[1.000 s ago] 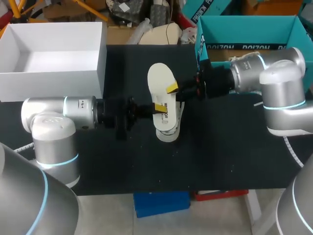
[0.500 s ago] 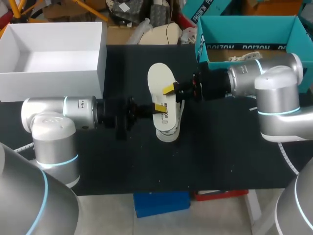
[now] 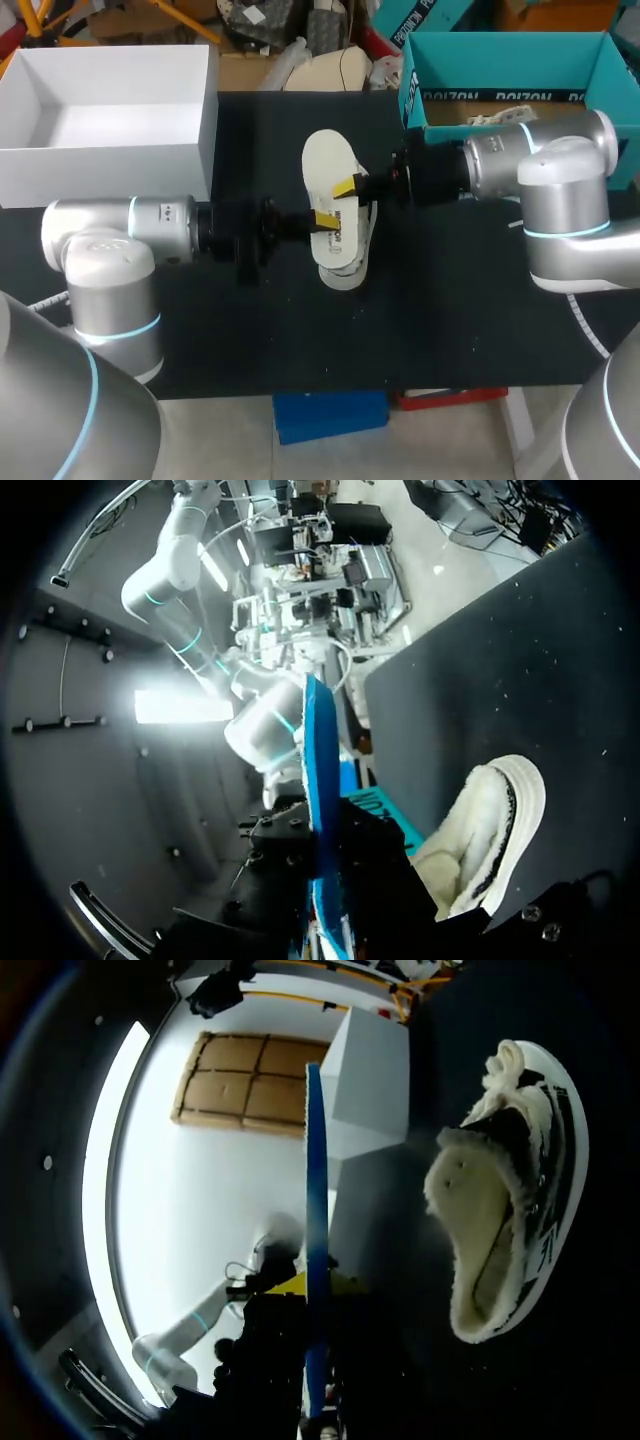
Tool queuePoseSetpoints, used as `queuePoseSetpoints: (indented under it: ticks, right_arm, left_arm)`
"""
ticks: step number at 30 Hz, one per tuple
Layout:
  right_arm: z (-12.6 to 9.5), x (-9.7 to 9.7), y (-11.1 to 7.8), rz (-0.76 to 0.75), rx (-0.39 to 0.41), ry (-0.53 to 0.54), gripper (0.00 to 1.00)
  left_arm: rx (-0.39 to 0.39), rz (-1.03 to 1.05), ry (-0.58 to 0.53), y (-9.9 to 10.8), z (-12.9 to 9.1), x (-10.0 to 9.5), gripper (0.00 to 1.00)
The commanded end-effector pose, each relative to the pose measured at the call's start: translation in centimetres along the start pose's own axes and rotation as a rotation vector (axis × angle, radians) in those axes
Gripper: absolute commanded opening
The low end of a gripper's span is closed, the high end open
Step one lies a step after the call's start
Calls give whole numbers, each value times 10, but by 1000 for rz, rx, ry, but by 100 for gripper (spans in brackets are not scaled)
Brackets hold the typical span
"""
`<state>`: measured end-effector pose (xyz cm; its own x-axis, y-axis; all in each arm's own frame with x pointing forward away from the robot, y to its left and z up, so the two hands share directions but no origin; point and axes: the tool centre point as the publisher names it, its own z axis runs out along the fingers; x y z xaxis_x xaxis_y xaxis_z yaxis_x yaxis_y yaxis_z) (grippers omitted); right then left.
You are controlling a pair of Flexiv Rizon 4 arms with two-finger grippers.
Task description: Take the shoe out of the shoebox, open the shoe tongue, remove and reinsert the insole, then place the shoe into the shoebox
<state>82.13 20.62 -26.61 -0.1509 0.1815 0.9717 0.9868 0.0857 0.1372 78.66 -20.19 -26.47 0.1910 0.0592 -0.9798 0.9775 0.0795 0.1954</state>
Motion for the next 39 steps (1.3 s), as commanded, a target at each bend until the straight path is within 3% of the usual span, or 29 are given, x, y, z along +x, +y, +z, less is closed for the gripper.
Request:
queuePoseSetpoints:
  ticks: [1,5,9,15,21,34,39]
  right_arm:
    - [2,0,-1,2,1,-3,0]
    - [2,0,-1,2,1,-3,0]
    - [2,0,-1,2,1,-3,0]
    - [2,0,-1,2,1,-3,0]
    - [2,0,-1,2,1,-3,0]
    - [2,0,-1,2,1,-3,0]
    - [2,0,-1,2,1,-3,0]
  left_arm:
    - [-36,90,128,-6,-13,-18,100]
    - [-42,220,402,-11,-40,-27,100]
    - [-47,378,819,-15,-60,-31,100]
    - [-104,637,1273,-16,-57,-46,100]
    - [-120,721,1359,-18,-50,-57,100]
    - [-120,721,1359,-18,-50,-57,100]
    - [-56,476,1425,-14,-31,-61,100]
